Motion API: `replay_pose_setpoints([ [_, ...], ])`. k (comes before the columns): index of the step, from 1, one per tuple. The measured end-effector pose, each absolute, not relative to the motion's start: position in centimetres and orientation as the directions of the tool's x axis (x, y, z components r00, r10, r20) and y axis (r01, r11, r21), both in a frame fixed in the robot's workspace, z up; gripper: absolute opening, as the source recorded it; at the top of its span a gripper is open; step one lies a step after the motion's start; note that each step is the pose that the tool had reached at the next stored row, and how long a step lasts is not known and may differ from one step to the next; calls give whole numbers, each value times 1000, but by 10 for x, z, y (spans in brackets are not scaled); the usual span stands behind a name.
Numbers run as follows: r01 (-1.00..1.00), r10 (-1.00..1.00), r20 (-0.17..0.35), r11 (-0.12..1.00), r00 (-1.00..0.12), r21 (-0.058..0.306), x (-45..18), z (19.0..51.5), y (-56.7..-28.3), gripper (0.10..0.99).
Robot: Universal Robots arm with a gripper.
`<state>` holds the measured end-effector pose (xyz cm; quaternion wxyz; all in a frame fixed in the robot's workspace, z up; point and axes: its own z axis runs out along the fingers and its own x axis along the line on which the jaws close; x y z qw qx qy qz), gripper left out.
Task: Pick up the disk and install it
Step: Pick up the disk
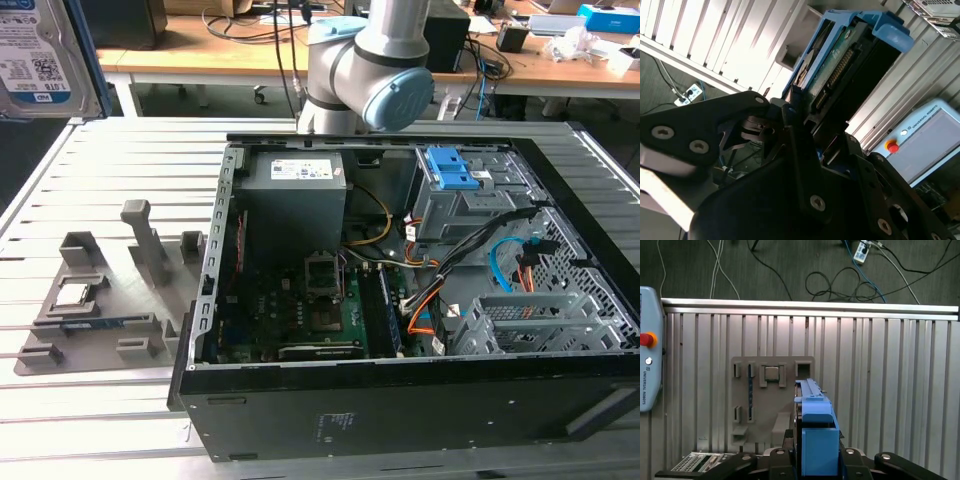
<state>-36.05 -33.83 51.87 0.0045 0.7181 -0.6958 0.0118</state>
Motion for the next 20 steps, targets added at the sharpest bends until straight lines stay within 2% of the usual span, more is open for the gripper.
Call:
replay_pose_setpoints([
  [20,-999,-999,30,-32,31,-9,-279,519,-338,365],
])
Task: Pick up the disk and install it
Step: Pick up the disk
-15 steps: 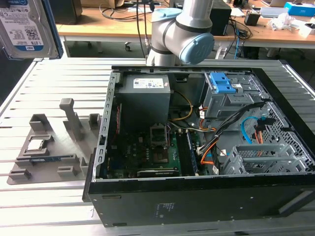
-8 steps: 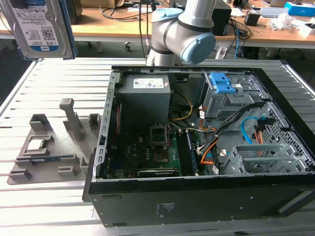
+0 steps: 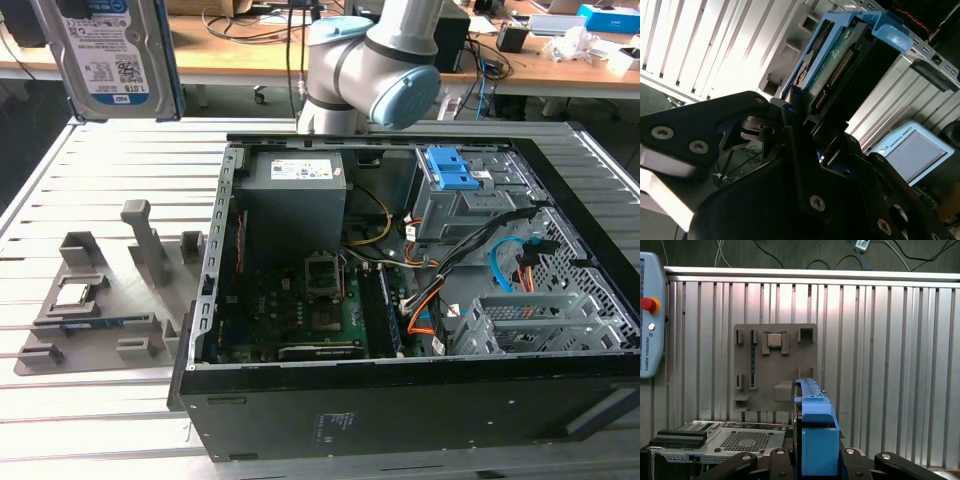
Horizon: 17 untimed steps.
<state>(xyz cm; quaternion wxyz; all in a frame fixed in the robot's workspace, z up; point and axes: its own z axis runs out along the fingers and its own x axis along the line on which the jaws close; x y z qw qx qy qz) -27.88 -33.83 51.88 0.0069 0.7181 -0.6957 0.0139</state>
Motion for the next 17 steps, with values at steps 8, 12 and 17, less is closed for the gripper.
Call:
replay_pose_setpoints([
  [8,-999,-999,31,-32,32,-9,-238,519,-338,365],
  [12,-999,-999,32,-32,32,-9,-216,519,-338,365],
  [17,-999,-999,34,-32,32,-9,-185,519,-338,365],
])
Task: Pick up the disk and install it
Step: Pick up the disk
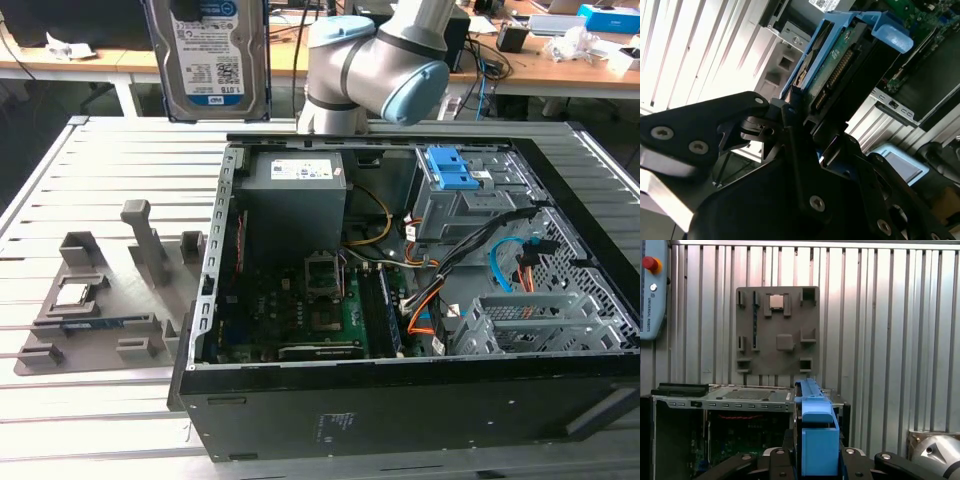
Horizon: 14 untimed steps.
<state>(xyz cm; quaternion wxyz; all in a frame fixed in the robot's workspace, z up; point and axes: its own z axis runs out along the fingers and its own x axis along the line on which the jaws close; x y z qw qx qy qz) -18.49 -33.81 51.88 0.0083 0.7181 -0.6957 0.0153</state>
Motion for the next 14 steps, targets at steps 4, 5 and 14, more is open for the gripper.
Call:
replay_pose_setpoints([
  [4,-999,-999,34,-32,32,-9,-163,519,-338,365],
  [5,-999,-999,34,-32,31,-9,-160,519,-338,365],
  [14,-999,-999,36,-32,32,-9,-109,519,-338,365],
])
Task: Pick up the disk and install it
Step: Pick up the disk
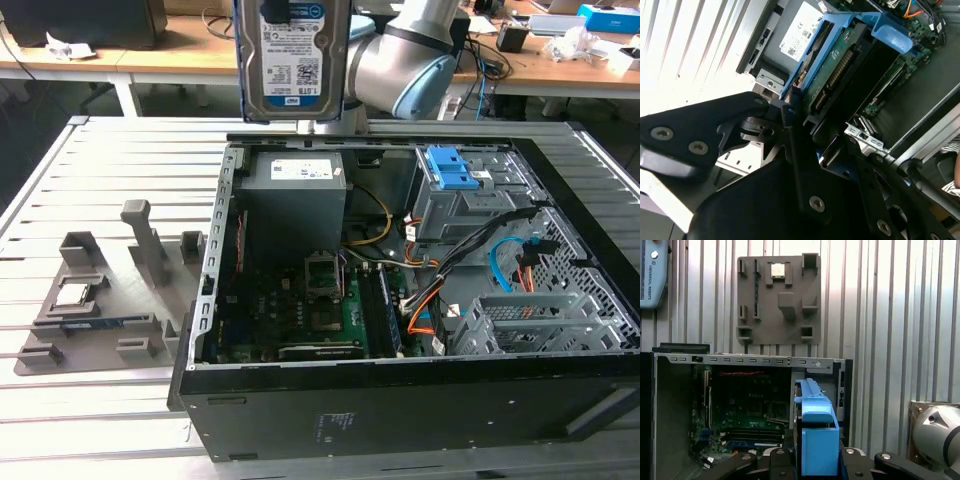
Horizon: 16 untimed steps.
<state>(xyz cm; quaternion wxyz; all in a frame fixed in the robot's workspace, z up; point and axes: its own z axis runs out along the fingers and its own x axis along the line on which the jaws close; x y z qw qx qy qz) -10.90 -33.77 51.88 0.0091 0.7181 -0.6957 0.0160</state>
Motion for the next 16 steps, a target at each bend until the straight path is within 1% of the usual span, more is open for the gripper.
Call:
replay_pose_setpoints([
  [6,-999,-999,36,-32,32,-9,-68,519,-337,365],
  [16,-999,-999,37,-32,32,-9,-26,519,-337,365],
])
